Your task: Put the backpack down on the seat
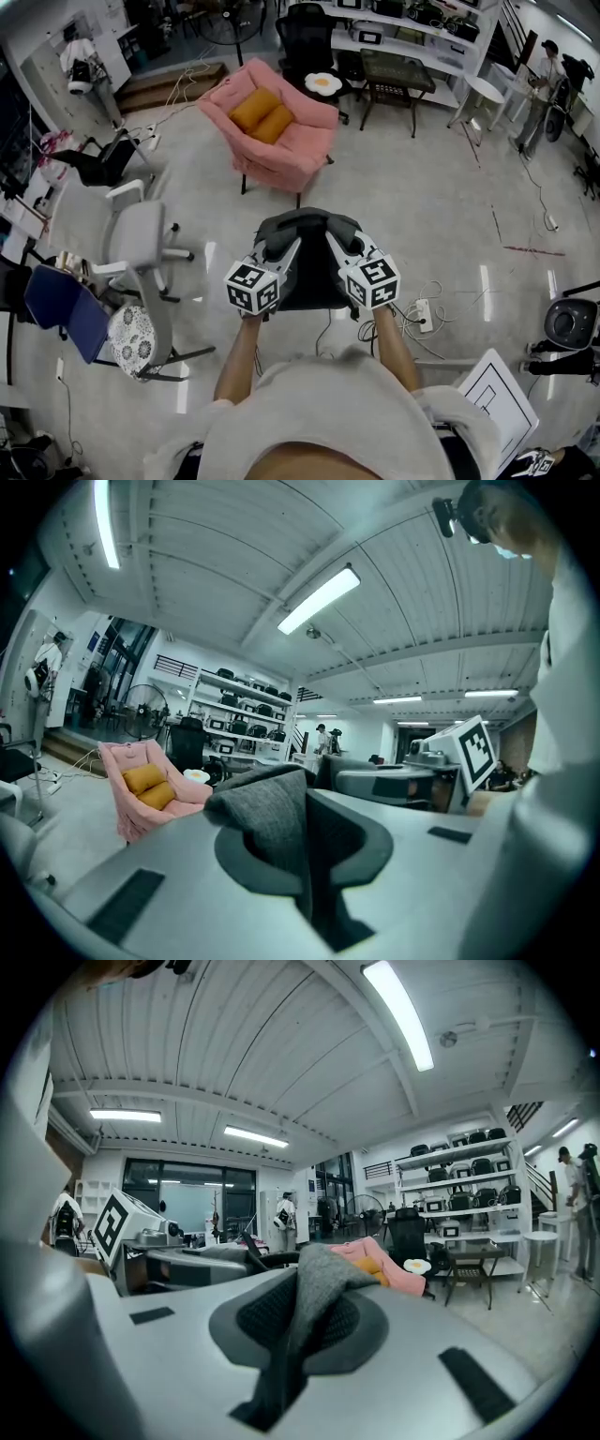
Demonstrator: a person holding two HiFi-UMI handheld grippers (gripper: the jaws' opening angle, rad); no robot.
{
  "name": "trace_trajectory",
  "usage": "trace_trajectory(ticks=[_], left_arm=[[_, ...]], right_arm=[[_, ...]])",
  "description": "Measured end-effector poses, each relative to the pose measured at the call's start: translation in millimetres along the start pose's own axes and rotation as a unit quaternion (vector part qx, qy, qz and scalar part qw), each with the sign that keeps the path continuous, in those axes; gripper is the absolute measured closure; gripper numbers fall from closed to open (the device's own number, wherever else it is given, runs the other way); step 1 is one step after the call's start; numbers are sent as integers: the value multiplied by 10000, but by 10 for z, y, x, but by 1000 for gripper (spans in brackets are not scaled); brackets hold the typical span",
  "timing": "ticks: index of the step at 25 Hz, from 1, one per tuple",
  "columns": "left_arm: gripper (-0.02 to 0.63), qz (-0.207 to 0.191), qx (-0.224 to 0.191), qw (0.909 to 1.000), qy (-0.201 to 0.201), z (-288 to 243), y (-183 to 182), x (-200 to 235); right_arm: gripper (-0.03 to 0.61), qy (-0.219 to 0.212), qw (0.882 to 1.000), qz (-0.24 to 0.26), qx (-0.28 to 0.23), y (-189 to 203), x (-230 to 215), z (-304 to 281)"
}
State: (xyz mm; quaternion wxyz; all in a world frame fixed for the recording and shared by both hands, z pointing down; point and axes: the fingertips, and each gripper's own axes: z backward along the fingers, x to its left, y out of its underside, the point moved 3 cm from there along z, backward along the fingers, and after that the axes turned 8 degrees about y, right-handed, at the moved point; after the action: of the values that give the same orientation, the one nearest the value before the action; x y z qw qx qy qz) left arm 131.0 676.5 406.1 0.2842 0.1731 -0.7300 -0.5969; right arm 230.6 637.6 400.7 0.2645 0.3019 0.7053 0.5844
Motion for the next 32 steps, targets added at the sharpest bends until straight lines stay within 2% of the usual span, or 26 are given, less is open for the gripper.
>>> trace_trajectory(ticks=[17, 25, 32], left_arm=[[582, 166, -88, 9995, -249, -578, 46, 11], [581, 192, -44, 9994, -269, -894, 39, 367], [581, 201, -14, 9996, -206, -1245, 9, 1021]], right_arm=[[551, -267, 9996, -28, 31, 89, -591, -115], [551, -272, 9996, -15, 116, 119, -873, -503], [551, -202, 9995, 25, 233, 132, -1146, -1154]])
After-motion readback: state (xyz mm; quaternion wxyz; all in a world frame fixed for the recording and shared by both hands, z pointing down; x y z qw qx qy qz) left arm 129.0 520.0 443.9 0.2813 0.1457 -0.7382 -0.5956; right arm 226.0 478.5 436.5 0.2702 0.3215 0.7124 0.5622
